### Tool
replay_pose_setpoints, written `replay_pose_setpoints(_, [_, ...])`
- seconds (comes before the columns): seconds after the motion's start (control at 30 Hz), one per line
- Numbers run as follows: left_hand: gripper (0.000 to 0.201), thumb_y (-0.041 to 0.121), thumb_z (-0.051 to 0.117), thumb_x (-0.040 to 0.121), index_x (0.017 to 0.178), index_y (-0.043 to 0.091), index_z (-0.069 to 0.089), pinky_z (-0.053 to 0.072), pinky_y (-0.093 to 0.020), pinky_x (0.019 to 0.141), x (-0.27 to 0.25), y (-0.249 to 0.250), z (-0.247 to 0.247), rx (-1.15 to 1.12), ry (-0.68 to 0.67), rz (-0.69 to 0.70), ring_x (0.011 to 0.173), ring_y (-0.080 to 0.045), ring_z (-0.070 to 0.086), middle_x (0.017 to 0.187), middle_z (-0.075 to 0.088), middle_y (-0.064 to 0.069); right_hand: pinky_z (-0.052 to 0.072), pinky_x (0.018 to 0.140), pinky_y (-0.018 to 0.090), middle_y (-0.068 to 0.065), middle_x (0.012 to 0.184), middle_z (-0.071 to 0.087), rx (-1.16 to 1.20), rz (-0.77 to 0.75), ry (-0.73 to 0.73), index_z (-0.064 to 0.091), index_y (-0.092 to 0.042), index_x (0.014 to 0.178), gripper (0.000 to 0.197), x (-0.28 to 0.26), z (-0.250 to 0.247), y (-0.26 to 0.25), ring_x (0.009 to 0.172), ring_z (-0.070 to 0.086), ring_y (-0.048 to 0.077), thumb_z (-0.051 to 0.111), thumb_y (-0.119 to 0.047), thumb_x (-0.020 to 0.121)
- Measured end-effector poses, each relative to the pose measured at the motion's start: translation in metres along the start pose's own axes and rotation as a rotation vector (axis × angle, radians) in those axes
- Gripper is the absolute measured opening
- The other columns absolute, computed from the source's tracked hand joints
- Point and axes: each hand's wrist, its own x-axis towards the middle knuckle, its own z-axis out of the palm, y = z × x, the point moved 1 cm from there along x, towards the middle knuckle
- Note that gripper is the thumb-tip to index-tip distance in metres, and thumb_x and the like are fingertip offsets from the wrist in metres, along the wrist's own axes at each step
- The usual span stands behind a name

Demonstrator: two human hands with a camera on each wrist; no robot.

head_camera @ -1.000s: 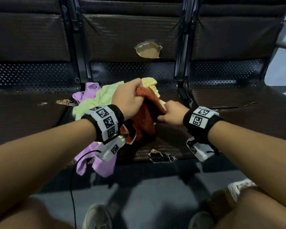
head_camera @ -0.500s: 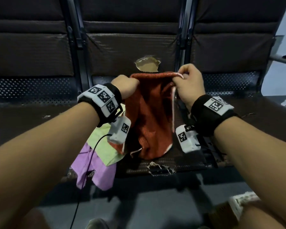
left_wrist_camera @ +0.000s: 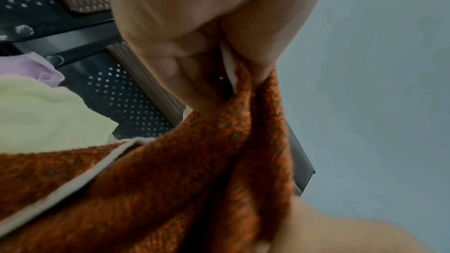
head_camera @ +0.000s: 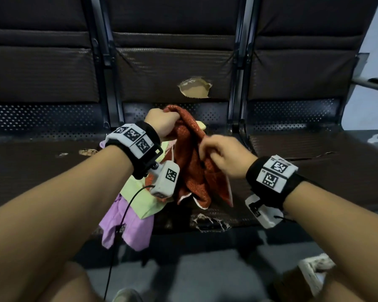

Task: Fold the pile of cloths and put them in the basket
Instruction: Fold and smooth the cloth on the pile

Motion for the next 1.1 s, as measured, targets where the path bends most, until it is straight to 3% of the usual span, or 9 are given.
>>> replay_pose_setpoints(0.13, [0.026, -0.005, 0.058, 0.080, 0.061, 0.006, 0.071, 0.056, -0.027, 0.053, -0.017, 0.004, 0.010, -0.106, -0.229, 0.012, 0.055, -0.021, 0.065, 0.063, 0.068, -0.010, 0.050, 0.079, 0.025, -0.018, 0.077, 0.059, -0.105, 0.180, -0.162, 0.076, -0.031, 0.095, 0.030, -0.001, 0.017, -0.007, 0.083, 0.064, 0.014, 0.053, -0.015, 0.086])
replay_pose_setpoints(0.23, [0.016, -0.010, 0.054, 0.081, 0.075, 0.000, 0.065, 0.056, -0.028, 0.058, -0.026, 0.007, 0.020, -0.128, -0.327, 0.036, 0.056, -0.019, 0.062, 0.070, 0.063, -0.015, 0.052, 0.078, 0.029, -0.005, 0.087, 0.072, -0.102, 0.290, -0.066, 0.076, -0.022, 0.096, 0.025, 0.006, 0.026, -0.008, 0.091, 0.068, 0.022, 0.058, -0.038, 0.089])
replay_pose_setpoints(0.37, [0.010, 0.000, 0.063, 0.082, 0.086, -0.004, 0.071, 0.058, -0.037, 0.073, -0.028, 0.005, 0.032, -0.130, -0.261, 0.081, 0.070, -0.025, 0.066, 0.081, 0.067, -0.019, 0.057, 0.078, 0.038, 0.006, 0.092, 0.073, 0.070, 0.487, -0.004, 0.073, -0.018, 0.089, 0.062, 0.020, 0.033, -0.010, 0.086, 0.068, 0.026, 0.056, -0.076, 0.076])
replay_pose_setpoints(0.5, [0.016, 0.013, 0.073, 0.072, 0.058, 0.013, 0.065, 0.057, -0.047, 0.085, -0.025, 0.002, 0.035, -0.071, -0.199, 0.128, 0.077, -0.030, 0.067, 0.073, 0.066, -0.015, 0.054, 0.093, 0.040, 0.009, 0.114, 0.071, 0.301, 0.559, 0.170, 0.071, -0.021, 0.113, 0.039, 0.036, 0.037, -0.004, 0.106, 0.066, 0.030, 0.065, -0.050, 0.087])
replay_pose_setpoints(0.57, [0.029, 0.015, 0.069, 0.069, 0.049, 0.018, 0.048, 0.056, -0.039, 0.067, -0.018, 0.002, 0.027, 0.081, -0.029, 0.263, 0.067, -0.024, 0.060, 0.059, 0.057, -0.003, 0.056, 0.086, 0.041, 0.011, 0.100, 0.074, 0.374, 0.590, 0.193, 0.074, -0.014, 0.097, 0.026, 0.040, 0.038, 0.003, 0.096, 0.069, 0.031, 0.068, -0.038, 0.090])
replay_pose_setpoints(0.63, [0.029, 0.015, 0.061, 0.068, 0.051, 0.014, 0.038, 0.034, -0.031, 0.050, -0.009, -0.001, 0.012, 0.306, 0.204, 0.382, 0.058, -0.022, 0.046, 0.047, 0.040, 0.005, 0.053, 0.070, 0.034, 0.006, 0.080, 0.072, 0.378, 0.571, 0.138, 0.073, -0.016, 0.078, 0.021, 0.040, 0.038, 0.007, 0.079, 0.067, 0.025, 0.074, -0.036, 0.086])
replay_pose_setpoints(0.8, [0.021, 0.001, 0.045, 0.066, 0.059, 0.013, 0.030, 0.020, -0.033, 0.047, 0.004, -0.018, -0.020, 0.519, 0.363, 0.373, 0.065, -0.026, 0.039, 0.056, 0.035, 0.001, 0.050, 0.073, 0.031, 0.003, 0.082, 0.072, 0.026, 0.407, 0.069, 0.076, -0.026, 0.083, 0.020, 0.032, 0.027, 0.015, 0.078, 0.064, 0.018, 0.069, -0.043, 0.090])
replay_pose_setpoints(0.97, [0.018, 0.001, 0.043, 0.074, 0.070, 0.018, 0.042, 0.034, -0.033, 0.057, 0.010, -0.028, -0.022, 0.527, 0.329, 0.330, 0.074, -0.026, 0.048, 0.072, 0.051, 0.002, 0.046, 0.094, 0.038, 0.011, 0.105, 0.070, 0.366, 0.419, -0.067, 0.069, -0.006, 0.105, 0.038, 0.033, 0.029, 0.016, 0.099, 0.062, 0.021, 0.038, -0.028, 0.107])
replay_pose_setpoints(1.1, [0.025, 0.008, 0.042, 0.088, 0.109, 0.008, 0.056, 0.053, -0.042, 0.092, 0.022, -0.028, -0.020, 0.265, 0.234, 0.087, 0.106, -0.036, 0.060, 0.115, 0.061, -0.015, 0.047, 0.088, 0.032, -0.003, 0.103, 0.073, 0.393, 0.421, -0.032, 0.075, -0.019, 0.101, 0.052, 0.033, 0.028, 0.012, 0.098, 0.066, 0.015, 0.047, -0.063, 0.095])
